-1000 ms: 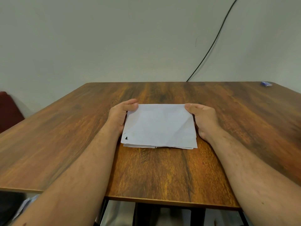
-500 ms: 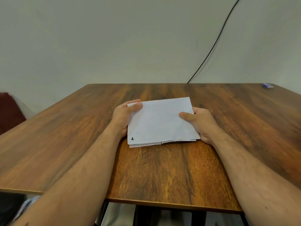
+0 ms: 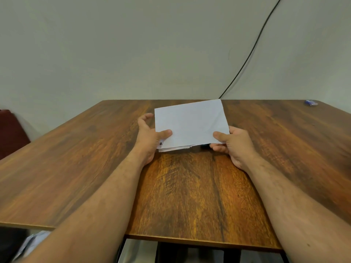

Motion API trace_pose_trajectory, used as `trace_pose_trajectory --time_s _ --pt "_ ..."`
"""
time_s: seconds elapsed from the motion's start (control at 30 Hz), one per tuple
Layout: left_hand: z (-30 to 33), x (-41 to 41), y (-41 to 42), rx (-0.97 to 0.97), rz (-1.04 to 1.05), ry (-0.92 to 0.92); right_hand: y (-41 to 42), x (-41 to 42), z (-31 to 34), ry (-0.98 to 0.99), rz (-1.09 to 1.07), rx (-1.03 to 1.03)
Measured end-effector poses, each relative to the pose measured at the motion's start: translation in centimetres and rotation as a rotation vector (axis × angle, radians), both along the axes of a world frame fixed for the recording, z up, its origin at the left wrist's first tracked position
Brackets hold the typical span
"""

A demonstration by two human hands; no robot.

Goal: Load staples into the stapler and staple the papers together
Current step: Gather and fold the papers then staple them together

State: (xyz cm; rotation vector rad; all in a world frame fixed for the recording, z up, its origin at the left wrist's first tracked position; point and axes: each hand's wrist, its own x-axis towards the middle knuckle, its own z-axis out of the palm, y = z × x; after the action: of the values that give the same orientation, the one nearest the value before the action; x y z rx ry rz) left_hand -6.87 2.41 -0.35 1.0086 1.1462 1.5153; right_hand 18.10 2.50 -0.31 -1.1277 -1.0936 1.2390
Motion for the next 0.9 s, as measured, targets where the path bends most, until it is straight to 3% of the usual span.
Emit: trace_pose_trajectory --time_s 0.17,0.3,0.5,0.73,0.9 --pt "0.3 0.3 -0.5 0.024 -0.097 0.182 -0.1 0.0 0.3 0.092 -0.046 -0.011" --pt "0.3 0.3 -0.7 -0.027 -0.178 0.146 -0.2 0.0 0.4 0.124 -0.077 -0.010" --pt "0.1 0.3 -0.4 0.035 -0.087 0.034 -0.7 -0.7 0.6 -0.046 -0.186 0.036" --pt "-0.4 -0.1 0.1 0.045 -0.093 -0.024 -1.8 -1.6 0.2 -0.720 -0.320 0.409" --pt "-0.6 -0.1 0.3 0.041 -0.091 -0.005 -1.8 -2.4 -0.1 -1.134 -0.287 0.429"
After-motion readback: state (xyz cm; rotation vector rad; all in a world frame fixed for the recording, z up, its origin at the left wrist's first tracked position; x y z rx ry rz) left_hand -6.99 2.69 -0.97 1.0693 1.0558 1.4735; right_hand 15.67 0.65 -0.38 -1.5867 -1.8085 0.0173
